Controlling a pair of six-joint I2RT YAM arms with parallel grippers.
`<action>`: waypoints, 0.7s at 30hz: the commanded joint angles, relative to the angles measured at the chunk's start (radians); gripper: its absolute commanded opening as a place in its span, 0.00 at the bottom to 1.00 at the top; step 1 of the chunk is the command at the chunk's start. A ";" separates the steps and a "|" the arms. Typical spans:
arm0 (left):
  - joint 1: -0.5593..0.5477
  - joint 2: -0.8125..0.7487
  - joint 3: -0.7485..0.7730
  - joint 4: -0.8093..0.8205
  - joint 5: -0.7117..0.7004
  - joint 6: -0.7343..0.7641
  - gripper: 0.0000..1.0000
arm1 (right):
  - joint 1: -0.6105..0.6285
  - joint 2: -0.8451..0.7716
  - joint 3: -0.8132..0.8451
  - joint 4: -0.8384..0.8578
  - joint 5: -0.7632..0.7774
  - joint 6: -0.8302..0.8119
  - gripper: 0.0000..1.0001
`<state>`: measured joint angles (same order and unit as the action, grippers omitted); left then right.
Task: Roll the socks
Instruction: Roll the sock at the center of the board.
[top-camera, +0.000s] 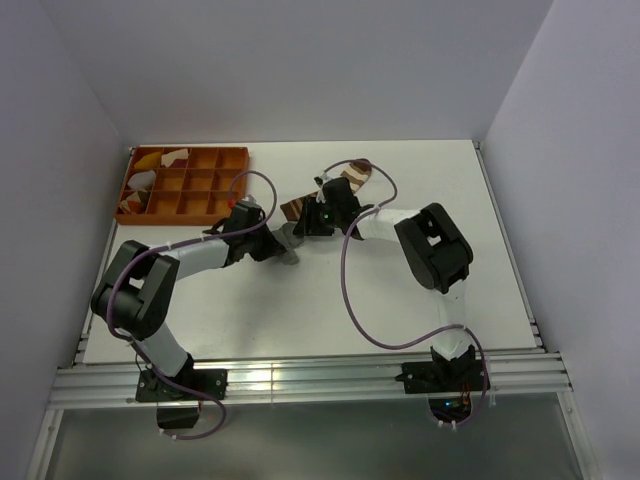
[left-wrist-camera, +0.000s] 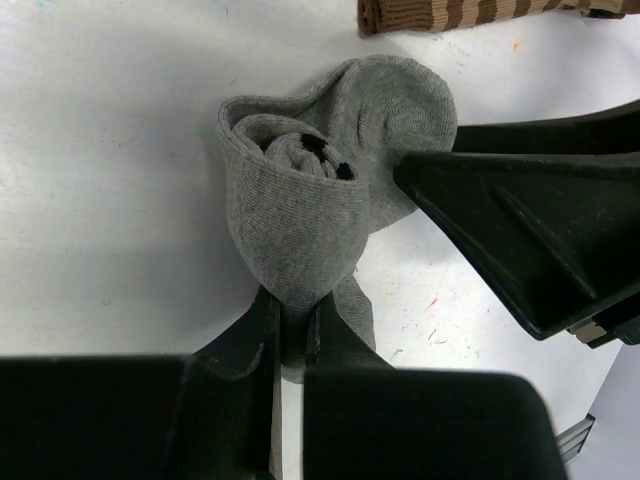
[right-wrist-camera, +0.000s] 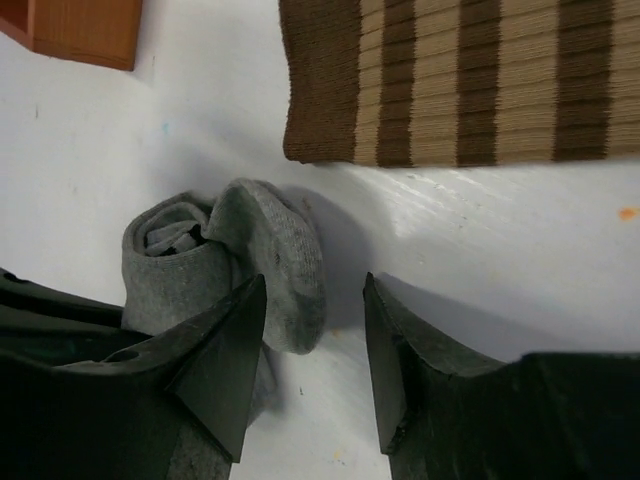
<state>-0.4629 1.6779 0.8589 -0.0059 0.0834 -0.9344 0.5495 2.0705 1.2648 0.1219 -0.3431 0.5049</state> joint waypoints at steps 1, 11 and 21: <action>0.016 -0.010 -0.008 -0.091 -0.020 0.048 0.00 | 0.001 0.036 0.027 0.065 -0.057 0.024 0.51; 0.038 0.020 0.057 -0.196 -0.063 0.107 0.00 | 0.000 -0.041 -0.079 0.160 -0.114 0.040 0.00; 0.041 0.149 0.291 -0.469 -0.198 0.250 0.00 | 0.007 -0.153 -0.314 0.291 -0.082 0.156 0.00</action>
<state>-0.4416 1.7767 1.1011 -0.3248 0.0566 -0.7731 0.5549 1.9697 1.0050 0.3595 -0.4332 0.6163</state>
